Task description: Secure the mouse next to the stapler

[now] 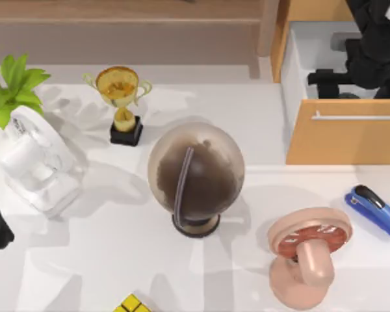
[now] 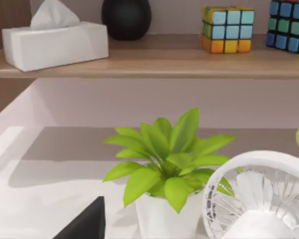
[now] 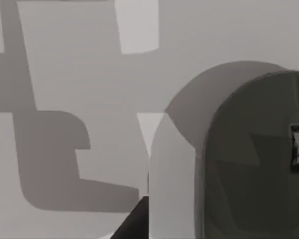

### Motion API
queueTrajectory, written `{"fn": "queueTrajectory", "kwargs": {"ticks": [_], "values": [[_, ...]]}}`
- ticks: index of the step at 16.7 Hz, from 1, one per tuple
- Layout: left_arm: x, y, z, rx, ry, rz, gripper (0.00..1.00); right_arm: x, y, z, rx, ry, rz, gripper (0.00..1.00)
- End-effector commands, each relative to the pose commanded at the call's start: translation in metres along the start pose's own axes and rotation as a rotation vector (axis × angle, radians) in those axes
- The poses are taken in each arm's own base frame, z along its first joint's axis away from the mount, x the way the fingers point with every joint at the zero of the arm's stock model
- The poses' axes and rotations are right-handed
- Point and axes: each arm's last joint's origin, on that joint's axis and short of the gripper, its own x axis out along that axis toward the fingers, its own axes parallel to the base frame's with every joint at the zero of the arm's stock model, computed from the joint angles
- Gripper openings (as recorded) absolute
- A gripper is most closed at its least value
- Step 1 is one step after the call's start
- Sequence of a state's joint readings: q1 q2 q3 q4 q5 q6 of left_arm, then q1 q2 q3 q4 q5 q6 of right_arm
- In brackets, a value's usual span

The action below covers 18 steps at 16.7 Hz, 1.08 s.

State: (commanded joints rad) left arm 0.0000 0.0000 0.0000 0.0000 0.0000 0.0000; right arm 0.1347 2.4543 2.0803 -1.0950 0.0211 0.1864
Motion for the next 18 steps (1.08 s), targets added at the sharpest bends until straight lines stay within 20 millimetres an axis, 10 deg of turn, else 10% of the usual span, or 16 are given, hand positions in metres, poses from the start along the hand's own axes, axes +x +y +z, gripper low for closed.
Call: {"fn": "queueTrajectory", "kwargs": {"ticks": [7,18], "values": [[0.0,0.0,0.0,0.0,0.0,0.0,1.0,0.0,0.0,0.0,0.0,0.0,0.0,0.02],[0.0,0.0,0.0,0.0,0.0,0.0,1.0,-0.0049,0.0017,-0.0002,-0.004,-0.008,0.001,0.0]]}}
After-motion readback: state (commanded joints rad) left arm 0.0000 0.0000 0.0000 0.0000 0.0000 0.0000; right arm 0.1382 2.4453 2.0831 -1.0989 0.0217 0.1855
